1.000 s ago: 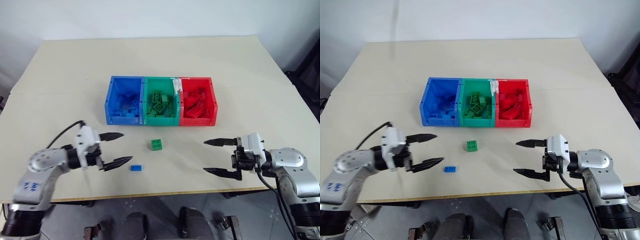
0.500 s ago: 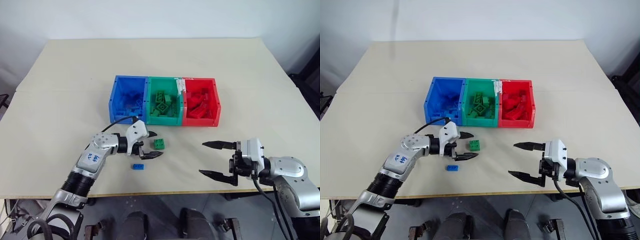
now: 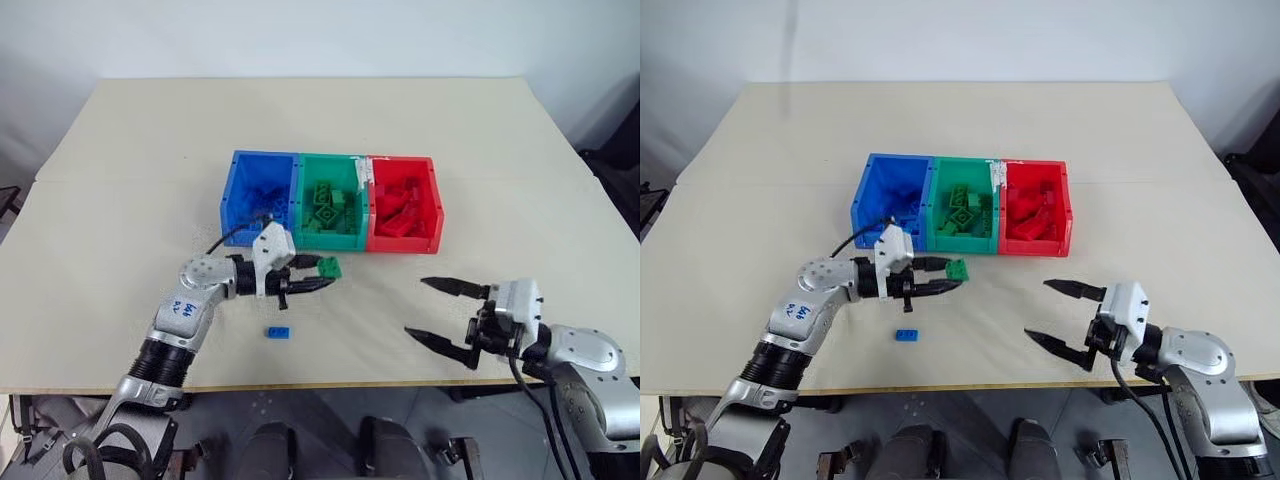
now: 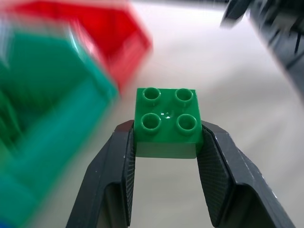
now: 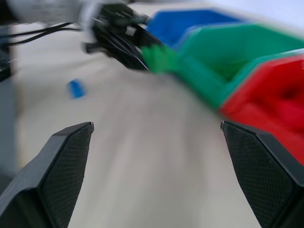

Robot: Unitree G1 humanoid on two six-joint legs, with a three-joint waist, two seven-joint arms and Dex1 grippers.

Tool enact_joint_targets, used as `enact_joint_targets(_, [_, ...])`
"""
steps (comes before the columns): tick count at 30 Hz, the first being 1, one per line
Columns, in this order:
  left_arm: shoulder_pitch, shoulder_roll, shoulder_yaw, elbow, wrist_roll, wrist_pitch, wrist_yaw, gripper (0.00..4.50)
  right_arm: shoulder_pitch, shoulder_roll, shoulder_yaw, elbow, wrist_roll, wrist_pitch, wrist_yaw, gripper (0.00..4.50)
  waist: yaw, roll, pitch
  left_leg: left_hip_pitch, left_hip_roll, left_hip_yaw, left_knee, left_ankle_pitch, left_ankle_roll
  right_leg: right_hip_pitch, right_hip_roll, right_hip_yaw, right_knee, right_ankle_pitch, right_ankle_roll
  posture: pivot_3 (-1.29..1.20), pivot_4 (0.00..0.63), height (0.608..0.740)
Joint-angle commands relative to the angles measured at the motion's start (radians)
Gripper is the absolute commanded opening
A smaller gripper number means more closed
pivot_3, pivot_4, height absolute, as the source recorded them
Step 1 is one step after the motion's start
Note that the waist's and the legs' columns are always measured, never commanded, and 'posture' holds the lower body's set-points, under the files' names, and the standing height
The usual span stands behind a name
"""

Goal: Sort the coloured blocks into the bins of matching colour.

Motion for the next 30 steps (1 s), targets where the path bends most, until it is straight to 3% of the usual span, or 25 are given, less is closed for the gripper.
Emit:
enact_joint_targets(1, [-0.117,-0.034,0.053,0.049,0.026,-0.021,0.110,1.47,-0.019,0.026,-0.083,-0.015,0.021,-0.020,-0.091,4.50,0.001,0.000,0.000,0.000,0.000,-0.001,0.001,0.000,0.000,0.001,0.000,-0.001,0.000,0.000,0.000,0.00,0.150,0.740])
enact_joint_targets(9, [-0.331,-0.105,0.067,0.398,0.113,-0.145,0.208,1.47,-0.025,0.041,-0.123,-0.001,-0.026,-0.026,-0.205,4.50,-0.001,0.000,0.000,0.000,-0.001,0.000,-0.001,0.000,0.000,0.001,0.000,-0.002,-0.002,0.000,0.001,0.00,0.150,0.740])
enact_joint_targets(16, [-0.323,-0.087,0.096,0.387,0.098,-0.203,0.176,3.71,-0.045,0.049,-0.107,0.017,-0.013,-0.055,-0.176,4.50,-0.003,0.000,0.000,0.000,-0.001,0.000,-0.001,0.000,0.000,0.001,0.000,-0.002,-0.003,0.000,0.001,0.00,0.150,0.740])
enact_joint_targets(19, [-0.218,-0.008,0.154,0.277,0.061,-0.226,0.128,4.48,-0.083,0.037,-0.074,0.053,-0.015,-0.063,-0.122,4.50,-0.014,0.000,0.000,0.000,0.000,0.000,-0.001,0.000,0.000,0.001,0.000,-0.002,-0.003,0.000,0.001,0.00,0.150,0.740])
enact_joint_targets(24, [0.023,0.148,0.286,0.078,-0.072,-0.180,0.004,4.48,-0.166,0.004,0.006,0.128,-0.030,-0.073,0.010,4.50,-0.035,0.000,0.000,0.001,0.001,0.000,-0.002,0.000,0.000,0.001,0.001,-0.002,-0.003,0.000,0.000,0.00,0.150,0.740])
enact_joint_targets(30, [0.361,0.295,0.490,0.031,-0.143,-0.249,-0.088,4.48,-0.242,0.007,0.141,0.183,-0.054,-0.097,0.161,4.50,-0.024,0.000,0.000,0.001,0.001,-0.002,-0.002,0.000,0.000,0.001,-0.001,-0.003,-0.002,0.000,0.000,0.00,0.150,0.740])
